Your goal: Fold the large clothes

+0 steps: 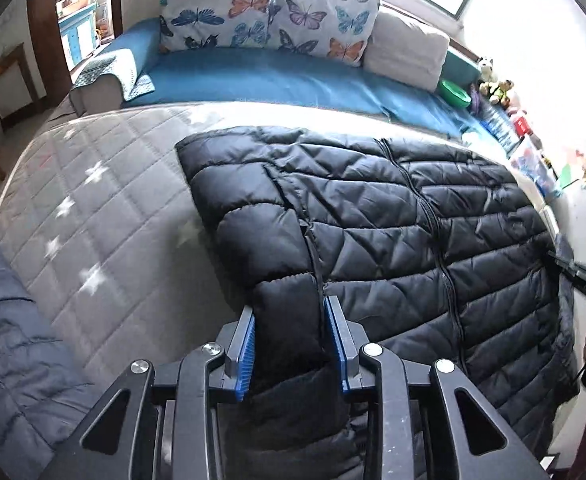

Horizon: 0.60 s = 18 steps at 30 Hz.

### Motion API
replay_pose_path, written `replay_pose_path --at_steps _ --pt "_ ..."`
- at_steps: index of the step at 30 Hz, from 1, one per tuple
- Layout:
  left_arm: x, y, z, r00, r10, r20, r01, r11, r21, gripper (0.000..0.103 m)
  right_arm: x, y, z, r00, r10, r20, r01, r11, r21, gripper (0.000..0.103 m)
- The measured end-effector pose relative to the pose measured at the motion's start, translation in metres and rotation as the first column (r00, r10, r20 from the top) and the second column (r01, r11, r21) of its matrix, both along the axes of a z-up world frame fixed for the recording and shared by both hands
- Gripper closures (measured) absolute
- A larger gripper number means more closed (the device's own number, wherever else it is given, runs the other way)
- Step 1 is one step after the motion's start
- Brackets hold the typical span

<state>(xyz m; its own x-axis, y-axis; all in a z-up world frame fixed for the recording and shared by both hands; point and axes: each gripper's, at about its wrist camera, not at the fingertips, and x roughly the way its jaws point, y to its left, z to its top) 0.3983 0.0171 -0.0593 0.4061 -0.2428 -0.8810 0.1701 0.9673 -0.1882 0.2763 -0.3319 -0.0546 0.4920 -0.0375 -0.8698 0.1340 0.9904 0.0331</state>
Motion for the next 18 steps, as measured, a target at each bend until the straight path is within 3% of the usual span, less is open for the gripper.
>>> replay_pose_path --at_steps 3,6,12,15,18 --pt "0.011 -0.011 -0.022 0.999 0.023 -0.031 -0.020 0.996 0.089 0.058 0.009 -0.014 -0.025 0.994 -0.028 -0.102 0.030 0.999 0.020 0.086" --pt "0.005 -0.012 -0.025 0.999 0.034 -0.033 -0.031 0.996 0.078 0.051 0.004 -0.024 -0.022 0.994 -0.030 -0.107 0.037 0.997 0.061 0.085" --pt "-0.041 0.002 0.016 1.000 0.000 0.012 -0.001 0.998 0.056 0.043 -0.038 0.003 0.013 0.992 0.076 -0.098 -0.075 0.997 0.010 0.083" --pt "-0.077 0.014 0.040 0.998 0.000 0.058 -0.004 0.998 0.070 0.032 -0.062 0.029 0.007 0.982 0.141 -0.126 -0.143 0.990 -0.001 0.075" --pt "-0.109 0.036 0.059 0.997 0.017 0.077 -0.023 0.997 0.070 0.032 -0.094 0.054 -0.008 0.957 0.216 -0.191 -0.224 0.974 -0.022 0.074"
